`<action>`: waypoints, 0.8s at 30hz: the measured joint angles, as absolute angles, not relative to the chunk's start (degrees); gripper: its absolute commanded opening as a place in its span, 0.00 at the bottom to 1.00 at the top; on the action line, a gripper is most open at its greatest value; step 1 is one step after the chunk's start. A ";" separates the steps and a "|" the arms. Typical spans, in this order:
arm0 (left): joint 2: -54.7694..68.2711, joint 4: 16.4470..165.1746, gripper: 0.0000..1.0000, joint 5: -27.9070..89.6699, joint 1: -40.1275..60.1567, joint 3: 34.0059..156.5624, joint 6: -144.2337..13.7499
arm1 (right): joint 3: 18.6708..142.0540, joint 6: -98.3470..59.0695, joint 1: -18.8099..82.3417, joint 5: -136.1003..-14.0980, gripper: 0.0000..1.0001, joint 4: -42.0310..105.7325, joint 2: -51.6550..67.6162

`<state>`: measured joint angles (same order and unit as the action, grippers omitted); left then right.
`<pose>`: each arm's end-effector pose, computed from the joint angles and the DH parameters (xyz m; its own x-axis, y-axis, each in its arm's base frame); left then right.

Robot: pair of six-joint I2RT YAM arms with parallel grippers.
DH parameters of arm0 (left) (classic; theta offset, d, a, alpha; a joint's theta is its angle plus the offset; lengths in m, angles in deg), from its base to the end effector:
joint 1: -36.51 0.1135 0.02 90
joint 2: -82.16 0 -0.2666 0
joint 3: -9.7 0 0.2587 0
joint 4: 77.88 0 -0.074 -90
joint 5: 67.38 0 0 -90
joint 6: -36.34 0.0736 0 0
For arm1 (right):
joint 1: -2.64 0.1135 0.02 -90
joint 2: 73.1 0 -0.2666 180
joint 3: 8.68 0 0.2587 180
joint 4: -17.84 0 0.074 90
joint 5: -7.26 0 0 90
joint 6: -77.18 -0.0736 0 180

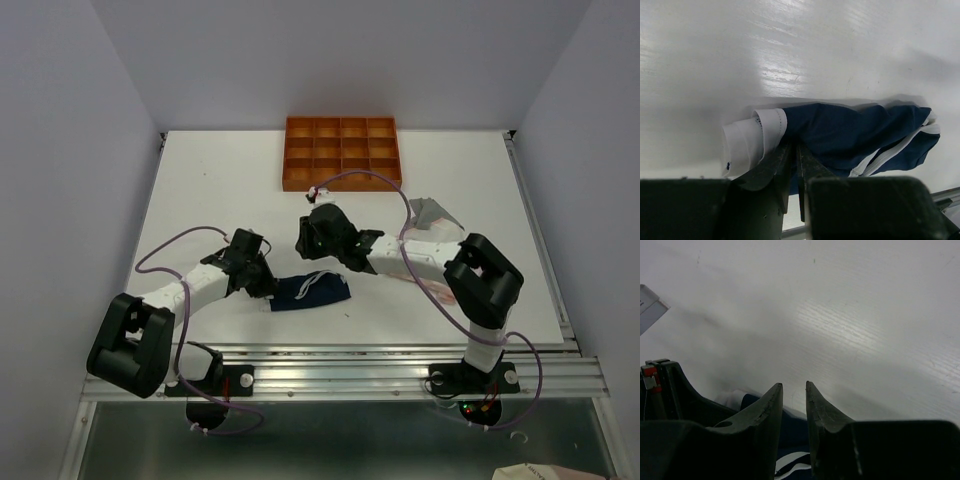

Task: Roll the underwear
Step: Fold the underwear

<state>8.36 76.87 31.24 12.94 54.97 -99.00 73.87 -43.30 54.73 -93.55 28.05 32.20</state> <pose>0.2336 -0.1139 0.1275 -0.8587 -0.3926 -0.3293 -0.1910 0.8415 -0.5053 0.2884 0.3479 0.1910 -0.6321 -0.0008 -0.7749 -0.4150 0.8448 0.3377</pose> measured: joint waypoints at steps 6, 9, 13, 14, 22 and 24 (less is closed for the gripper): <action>8.36 76.65 0.21 31.16 12.94 54.95 -98.92 | 73.50 -43.04 54.76 -85.42 0.27 28.62 33.79; 8.44 76.43 0.21 30.96 12.94 54.95 -98.94 | 73.46 -42.65 54.98 -82.79 0.27 29.56 34.21; 8.79 76.46 0.21 30.85 12.94 54.60 -99.16 | 72.69 -42.49 55.35 -81.35 0.25 30.81 34.29; 8.95 76.37 0.21 30.78 12.94 54.53 -99.18 | 72.43 -42.41 55.43 -81.29 0.24 31.11 34.29; 9.62 76.02 0.21 30.32 12.94 54.18 -99.55 | 68.23 -42.34 55.61 -81.24 0.13 33.95 34.29; 9.62 75.98 0.21 30.19 12.94 54.18 -99.73 | 66.66 -42.41 55.61 -81.20 0.12 33.95 33.94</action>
<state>9.62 75.98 30.19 12.94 54.18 -99.73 66.66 -42.41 55.61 -81.20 33.95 33.94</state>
